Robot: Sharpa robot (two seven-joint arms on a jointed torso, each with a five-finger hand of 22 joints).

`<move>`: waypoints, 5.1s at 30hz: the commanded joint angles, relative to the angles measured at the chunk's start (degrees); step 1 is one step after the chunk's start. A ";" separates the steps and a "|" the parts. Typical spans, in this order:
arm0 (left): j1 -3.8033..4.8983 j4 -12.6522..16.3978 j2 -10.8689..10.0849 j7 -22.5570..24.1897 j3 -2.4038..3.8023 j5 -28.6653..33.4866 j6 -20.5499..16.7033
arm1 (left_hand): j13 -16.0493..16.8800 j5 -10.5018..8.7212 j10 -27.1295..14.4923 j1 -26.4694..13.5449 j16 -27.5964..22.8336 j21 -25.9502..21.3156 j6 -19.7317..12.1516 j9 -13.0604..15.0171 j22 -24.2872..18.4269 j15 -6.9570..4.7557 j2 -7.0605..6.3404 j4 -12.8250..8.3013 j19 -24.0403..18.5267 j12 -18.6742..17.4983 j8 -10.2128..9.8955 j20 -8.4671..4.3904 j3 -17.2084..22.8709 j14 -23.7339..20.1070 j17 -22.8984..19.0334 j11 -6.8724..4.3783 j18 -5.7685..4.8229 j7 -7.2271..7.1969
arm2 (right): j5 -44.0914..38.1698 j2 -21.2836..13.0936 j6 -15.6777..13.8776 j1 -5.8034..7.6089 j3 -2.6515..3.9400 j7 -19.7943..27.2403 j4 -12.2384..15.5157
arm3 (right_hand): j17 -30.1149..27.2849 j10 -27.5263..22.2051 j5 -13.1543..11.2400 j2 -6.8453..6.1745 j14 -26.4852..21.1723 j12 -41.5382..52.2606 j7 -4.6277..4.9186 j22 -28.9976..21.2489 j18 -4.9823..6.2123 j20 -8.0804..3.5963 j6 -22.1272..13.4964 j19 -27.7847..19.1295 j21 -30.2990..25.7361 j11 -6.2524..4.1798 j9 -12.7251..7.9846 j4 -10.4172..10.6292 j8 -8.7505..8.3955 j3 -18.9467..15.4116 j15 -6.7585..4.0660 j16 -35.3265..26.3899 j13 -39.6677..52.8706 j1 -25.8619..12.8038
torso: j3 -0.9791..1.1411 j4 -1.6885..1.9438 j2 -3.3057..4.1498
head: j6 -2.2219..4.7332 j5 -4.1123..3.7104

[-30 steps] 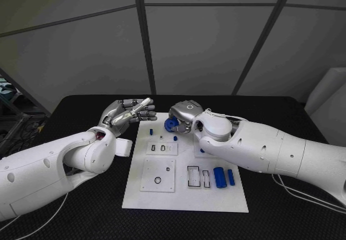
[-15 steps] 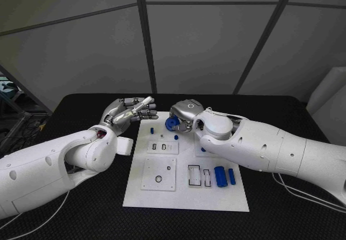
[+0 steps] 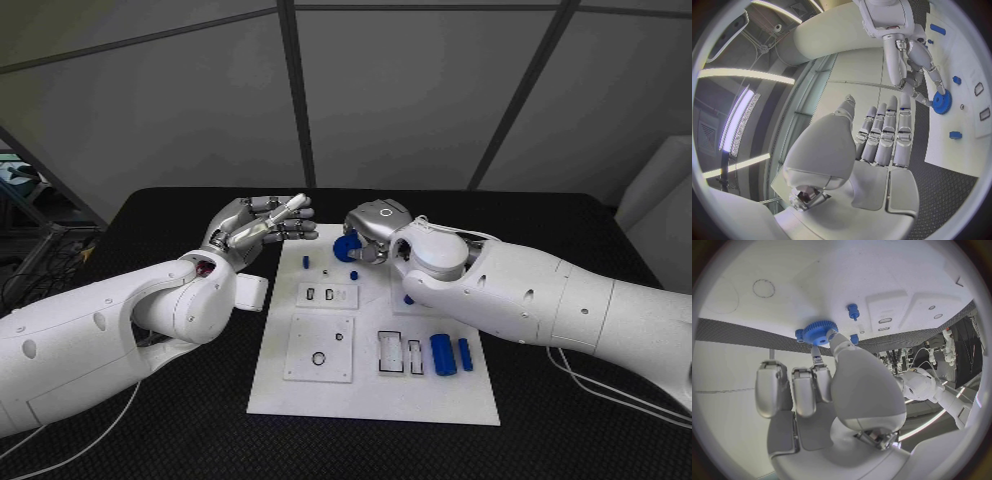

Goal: Assemble the parts on the task board

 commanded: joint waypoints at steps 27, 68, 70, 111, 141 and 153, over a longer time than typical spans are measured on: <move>0.09 -0.20 -0.16 -0.07 0.03 -0.21 0.82 | -0.06 -0.09 -0.56 -0.18 -0.50 -0.20 -0.18 -0.07 -0.08 0.19 0.47 -0.37 0.39 -0.47 -0.45 0.08 -0.07 0.15 0.15 -0.03 -0.60 0.12 | 11.19 -3.26 0.94 0.12 0.03 2.00 1.99 | 11.31 0.57 2.98 0.47 5.16 0.56 -0.31 2.29 -0.92 0.53 -0.42 0.56 0.96 0.15 0.47 8.86 -1.44 -3.97 0.44 0.92 5.75 -11.18 | 0.03 -0.02 -0.04 | 0.43 -0.51; 0.09 -0.36 -0.11 -0.54 0.03 -0.21 0.84 | -0.09 -0.09 -0.79 -0.34 -0.66 -0.24 -0.36 -0.09 -0.12 0.24 0.49 -0.37 0.42 -0.65 -0.62 0.10 -0.13 0.14 0.24 0.07 -0.61 0.25 | 13.30 -4.17 0.41 0.11 0.03 1.41 2.44 | 12.73 1.51 4.89 2.70 5.45 1.58 -0.99 3.91 -1.23 -0.02 -1.59 1.25 1.82 -0.46 -0.14 7.98 -1.22 -6.36 -0.17 1.51 7.00 -10.93 | 0.07 -0.07 -0.01 | 0.28 -0.47; 0.09 -0.40 -0.11 -0.55 0.03 -0.21 0.85 | -0.09 -0.09 -0.79 -0.34 -0.66 -0.24 -0.36 -0.09 -0.12 0.24 0.49 -0.37 0.42 -0.65 -0.62 0.10 -0.13 0.14 0.24 0.07 -0.61 0.25 | 13.12 -5.14 -1.36 0.11 0.04 1.58 3.39 | 12.75 1.47 5.28 2.65 5.46 1.51 -0.96 3.96 -1.24 -0.01 -1.52 1.27 1.85 -0.43 -0.16 7.81 -1.23 -6.46 -0.15 1.52 6.95 -10.51 | 0.07 -0.07 -0.03 | 0.34 -0.49; -0.36 -2.15 0.77 -0.44 0.01 -0.21 1.48 | -0.08 -0.06 -0.86 -0.29 -0.91 -0.38 -0.38 -0.06 -0.21 0.32 0.58 -0.50 0.29 -0.74 -0.70 0.15 -0.08 0.00 0.30 0.10 -0.65 0.24 | 40.04 -25.84 -3.78 -1.97 2.43 24.62 4.70 | 9.18 -0.57 2.52 1.39 4.66 -1.49 -1.20 -0.98 -0.22 0.09 1.18 -1.29 -1.11 -0.74 -0.27 1.91 -0.70 -8.37 -0.27 -0.26 4.59 1.92 | 0.89 -1.87 -0.42 | 1.38 -4.75; -0.65 -2.91 1.29 -0.52 0.01 -0.21 1.53 | -0.07 -0.06 -0.84 -0.27 -0.99 -0.44 -0.36 -0.05 -0.24 0.33 0.60 -0.55 0.22 -0.74 -0.71 0.17 -0.06 -0.04 0.32 0.10 -0.65 0.23 | 40.57 -22.48 -0.39 -3.46 2.44 24.95 -0.99 | 9.80 -0.33 2.30 3.33 4.82 -1.23 -1.02 -0.67 -0.28 0.05 2.43 -1.08 -1.02 -0.67 -0.16 0.27 -0.36 -7.34 -0.26 -0.01 4.94 4.50 | 0.67 -1.90 -0.49 | 0.38 -4.15; -0.66 -3.09 1.32 -0.57 0.01 -0.21 1.47 | -0.06 -0.05 -0.84 -0.25 -1.05 -0.49 -0.36 -0.05 -0.27 0.34 0.64 -0.59 0.18 -0.76 -0.73 0.18 -0.04 -0.06 0.34 0.11 -0.65 0.24 | 40.00 -21.75 0.87 -3.71 2.44 24.17 -1.78 | 9.99 -0.19 1.98 3.49 4.86 -1.03 -0.99 -0.48 -0.32 0.05 2.87 -0.98 -0.92 -0.65 -0.13 -0.01 -0.24 -7.08 -0.25 0.08 5.14 4.77 | 0.67 -1.93 -0.50 | 0.25 -4.01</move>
